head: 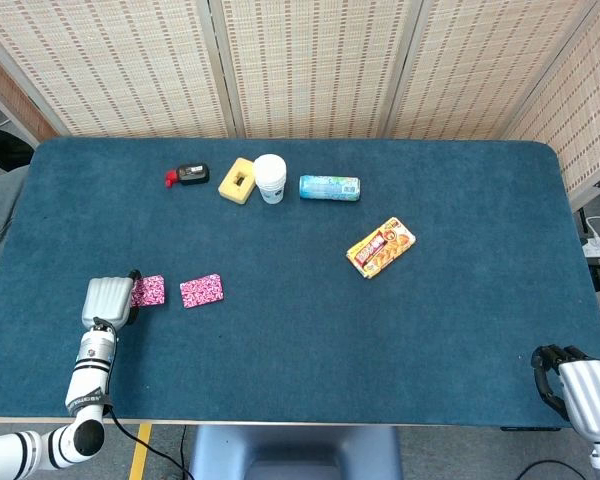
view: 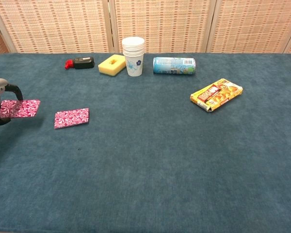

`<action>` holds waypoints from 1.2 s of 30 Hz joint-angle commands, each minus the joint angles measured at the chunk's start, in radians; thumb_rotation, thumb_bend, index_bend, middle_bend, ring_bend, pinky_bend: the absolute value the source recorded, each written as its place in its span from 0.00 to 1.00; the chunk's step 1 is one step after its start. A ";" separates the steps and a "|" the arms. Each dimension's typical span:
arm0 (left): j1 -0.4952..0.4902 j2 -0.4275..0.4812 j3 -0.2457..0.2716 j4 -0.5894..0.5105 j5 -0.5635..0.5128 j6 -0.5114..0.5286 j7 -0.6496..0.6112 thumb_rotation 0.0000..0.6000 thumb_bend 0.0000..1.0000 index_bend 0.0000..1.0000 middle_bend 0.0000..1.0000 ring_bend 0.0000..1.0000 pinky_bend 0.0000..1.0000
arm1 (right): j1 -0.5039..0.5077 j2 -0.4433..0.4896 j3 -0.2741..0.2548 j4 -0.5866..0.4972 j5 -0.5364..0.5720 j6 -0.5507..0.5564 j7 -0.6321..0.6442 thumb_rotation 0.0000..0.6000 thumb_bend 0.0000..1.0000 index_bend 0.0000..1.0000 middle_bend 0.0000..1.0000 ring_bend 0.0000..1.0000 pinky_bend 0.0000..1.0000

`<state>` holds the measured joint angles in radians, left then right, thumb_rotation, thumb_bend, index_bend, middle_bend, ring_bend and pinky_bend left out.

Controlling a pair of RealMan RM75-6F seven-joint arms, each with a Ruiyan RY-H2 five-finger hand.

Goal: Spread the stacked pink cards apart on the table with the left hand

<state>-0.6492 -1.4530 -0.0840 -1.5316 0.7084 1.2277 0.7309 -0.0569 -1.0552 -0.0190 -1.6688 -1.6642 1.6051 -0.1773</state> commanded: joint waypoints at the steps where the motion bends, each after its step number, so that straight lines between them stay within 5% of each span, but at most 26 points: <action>1: 0.011 -0.021 0.000 0.043 -0.005 -0.018 -0.010 1.00 0.35 0.36 1.00 1.00 1.00 | -0.001 0.000 0.001 0.001 -0.001 0.003 0.003 1.00 0.47 0.66 0.57 0.57 0.84; 15: 0.020 -0.074 -0.010 0.155 -0.053 -0.075 0.027 1.00 0.35 0.14 1.00 1.00 1.00 | -0.002 0.000 -0.001 0.004 -0.005 0.006 0.007 1.00 0.47 0.66 0.57 0.57 0.84; 25: 0.028 -0.011 -0.009 0.032 -0.070 -0.048 0.094 1.00 0.35 0.01 1.00 1.00 1.00 | -0.004 0.002 -0.003 0.003 -0.010 0.009 0.011 1.00 0.47 0.66 0.57 0.57 0.84; 36: -0.005 -0.009 -0.035 -0.141 -0.004 0.002 0.121 1.00 0.35 0.08 1.00 1.00 1.00 | -0.002 -0.002 -0.002 0.002 -0.006 0.003 -0.002 1.00 0.47 0.66 0.57 0.57 0.84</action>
<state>-0.6454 -1.4507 -0.1103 -1.6697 0.7038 1.2255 0.8457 -0.0589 -1.0570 -0.0215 -1.6665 -1.6697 1.6077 -0.1791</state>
